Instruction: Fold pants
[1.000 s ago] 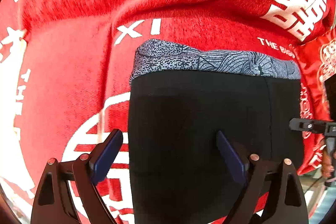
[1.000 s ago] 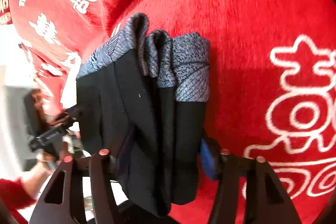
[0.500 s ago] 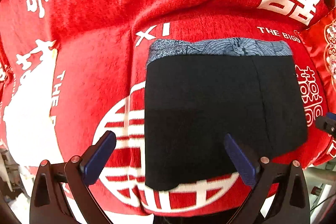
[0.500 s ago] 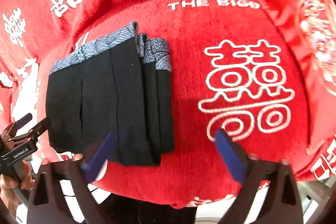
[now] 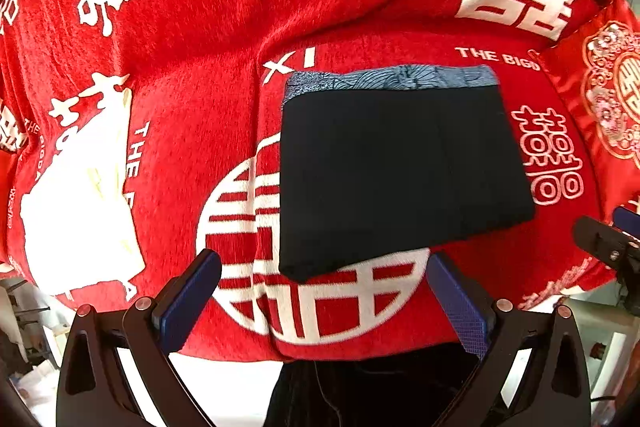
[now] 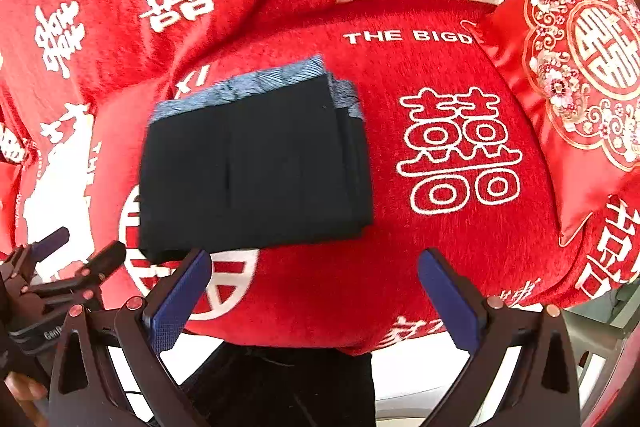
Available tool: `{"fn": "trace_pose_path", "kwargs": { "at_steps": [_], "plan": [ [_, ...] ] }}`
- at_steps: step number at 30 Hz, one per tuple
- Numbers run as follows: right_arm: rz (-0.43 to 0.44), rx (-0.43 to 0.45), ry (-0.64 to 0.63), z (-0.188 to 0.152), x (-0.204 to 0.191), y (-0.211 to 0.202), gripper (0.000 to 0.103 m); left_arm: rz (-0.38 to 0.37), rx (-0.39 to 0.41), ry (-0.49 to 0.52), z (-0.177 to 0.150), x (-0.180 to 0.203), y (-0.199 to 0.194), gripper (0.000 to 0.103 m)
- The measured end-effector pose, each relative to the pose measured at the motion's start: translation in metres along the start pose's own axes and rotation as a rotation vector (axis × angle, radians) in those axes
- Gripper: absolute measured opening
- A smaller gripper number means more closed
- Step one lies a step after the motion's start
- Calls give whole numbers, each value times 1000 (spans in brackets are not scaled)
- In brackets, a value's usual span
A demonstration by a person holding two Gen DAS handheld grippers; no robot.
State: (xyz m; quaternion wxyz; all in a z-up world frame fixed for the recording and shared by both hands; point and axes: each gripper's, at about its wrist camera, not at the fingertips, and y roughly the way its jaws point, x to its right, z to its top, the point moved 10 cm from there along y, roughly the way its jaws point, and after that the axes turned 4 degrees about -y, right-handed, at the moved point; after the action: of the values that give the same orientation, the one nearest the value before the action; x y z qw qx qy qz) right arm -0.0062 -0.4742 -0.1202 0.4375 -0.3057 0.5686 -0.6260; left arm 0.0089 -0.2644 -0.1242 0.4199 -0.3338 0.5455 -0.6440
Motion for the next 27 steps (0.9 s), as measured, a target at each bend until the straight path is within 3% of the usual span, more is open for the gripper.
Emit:
{"fn": "trace_pose_path", "kwargs": {
  "at_steps": [9,27],
  "plan": [
    [-51,7,-45,0,-18,-32,103,-17,8,-17,-6,-1,-35,103],
    [-21,-39,-92,-4,-27,-49,103,38,-2,-47,-15,5,-53,103]
  ]
}}
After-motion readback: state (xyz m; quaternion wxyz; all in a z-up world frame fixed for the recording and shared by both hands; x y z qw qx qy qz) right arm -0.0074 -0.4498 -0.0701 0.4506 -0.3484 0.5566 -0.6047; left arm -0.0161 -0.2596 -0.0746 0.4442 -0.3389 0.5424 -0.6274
